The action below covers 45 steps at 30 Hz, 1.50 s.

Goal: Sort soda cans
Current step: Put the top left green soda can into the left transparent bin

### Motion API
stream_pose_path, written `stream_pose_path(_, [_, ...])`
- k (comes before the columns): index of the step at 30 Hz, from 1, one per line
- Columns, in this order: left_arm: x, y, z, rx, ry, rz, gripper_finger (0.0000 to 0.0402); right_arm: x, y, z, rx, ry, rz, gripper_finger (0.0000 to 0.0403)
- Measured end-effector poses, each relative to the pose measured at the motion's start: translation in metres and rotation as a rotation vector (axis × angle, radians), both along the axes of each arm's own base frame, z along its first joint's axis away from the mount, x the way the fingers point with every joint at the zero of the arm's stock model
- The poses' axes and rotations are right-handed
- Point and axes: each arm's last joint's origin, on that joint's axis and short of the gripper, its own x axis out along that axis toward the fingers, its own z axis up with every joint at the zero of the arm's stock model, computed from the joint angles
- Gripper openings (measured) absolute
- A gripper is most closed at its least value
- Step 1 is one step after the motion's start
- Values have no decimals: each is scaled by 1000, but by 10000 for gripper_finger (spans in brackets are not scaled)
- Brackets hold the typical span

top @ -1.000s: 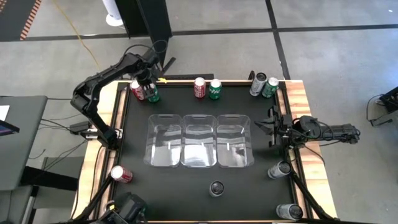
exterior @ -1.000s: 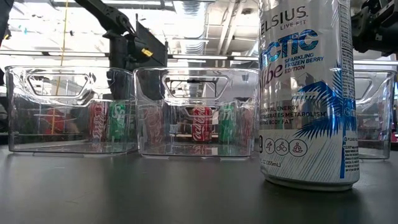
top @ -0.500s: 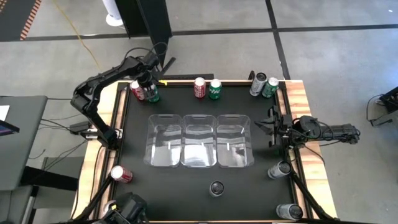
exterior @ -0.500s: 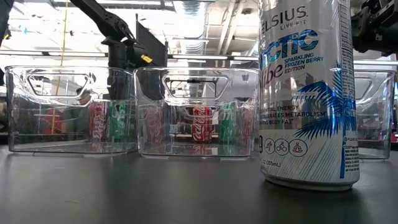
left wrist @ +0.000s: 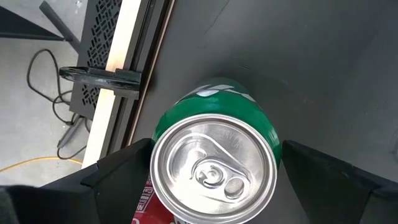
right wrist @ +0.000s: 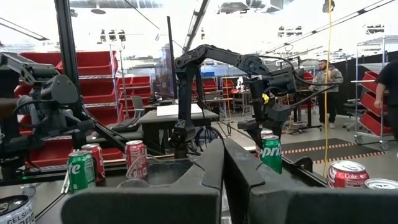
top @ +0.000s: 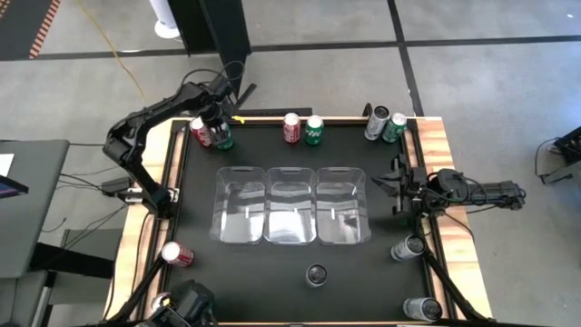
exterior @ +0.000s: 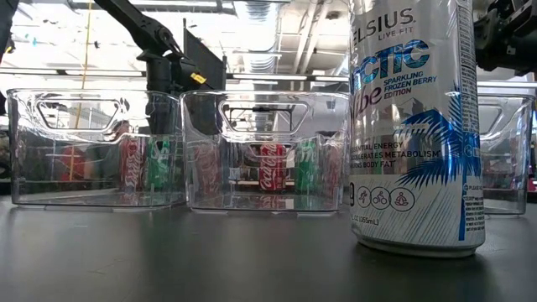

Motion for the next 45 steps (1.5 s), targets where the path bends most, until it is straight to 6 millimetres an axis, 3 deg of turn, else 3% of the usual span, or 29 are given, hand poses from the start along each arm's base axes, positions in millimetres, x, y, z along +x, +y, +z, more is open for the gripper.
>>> stream_pose_path(10, [1,2,-1,10,-15,4,353,0,0,0,10,-2,4,29])
stream_pose_path(23, [10,16,-40,-99,69,29,352,0,0,0,10,-3,4,29])
stream_pose_path(32, [9,16,-40,-86,87,32,302,0,0,0,6,-2,2,29])
stream_pose_path(45, [7,14,-37,-57,134,47,300,0,0,0,2,-2,1,29])
